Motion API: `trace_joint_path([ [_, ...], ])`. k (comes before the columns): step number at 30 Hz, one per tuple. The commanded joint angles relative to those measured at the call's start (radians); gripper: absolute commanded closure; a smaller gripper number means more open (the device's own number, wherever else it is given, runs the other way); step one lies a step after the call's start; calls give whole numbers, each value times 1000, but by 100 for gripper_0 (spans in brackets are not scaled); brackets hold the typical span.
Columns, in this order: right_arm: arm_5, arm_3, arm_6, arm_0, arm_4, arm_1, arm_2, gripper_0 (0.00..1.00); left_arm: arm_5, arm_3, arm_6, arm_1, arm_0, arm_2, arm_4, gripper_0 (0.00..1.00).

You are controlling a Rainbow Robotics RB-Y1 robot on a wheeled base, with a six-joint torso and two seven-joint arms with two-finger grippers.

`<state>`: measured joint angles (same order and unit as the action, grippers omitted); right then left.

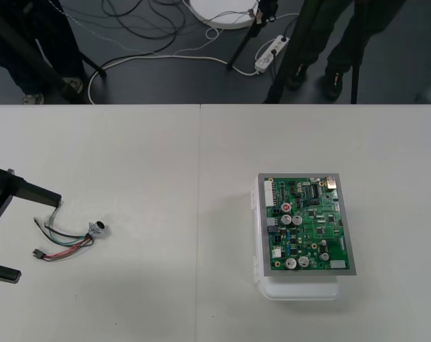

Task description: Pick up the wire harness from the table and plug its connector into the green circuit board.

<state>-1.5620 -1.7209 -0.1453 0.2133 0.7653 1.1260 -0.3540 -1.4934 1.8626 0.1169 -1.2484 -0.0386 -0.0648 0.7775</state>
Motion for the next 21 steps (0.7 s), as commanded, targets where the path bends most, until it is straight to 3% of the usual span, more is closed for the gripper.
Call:
trace_joint_path([
  [1,-9,-14,-23,17,-17,34,10,0,9,-2,38,7,-20,-35,3,0],
  [21,-9,-14,-23,17,-17,34,10,0,9,-2,38,7,-20,-35,3,0],
])
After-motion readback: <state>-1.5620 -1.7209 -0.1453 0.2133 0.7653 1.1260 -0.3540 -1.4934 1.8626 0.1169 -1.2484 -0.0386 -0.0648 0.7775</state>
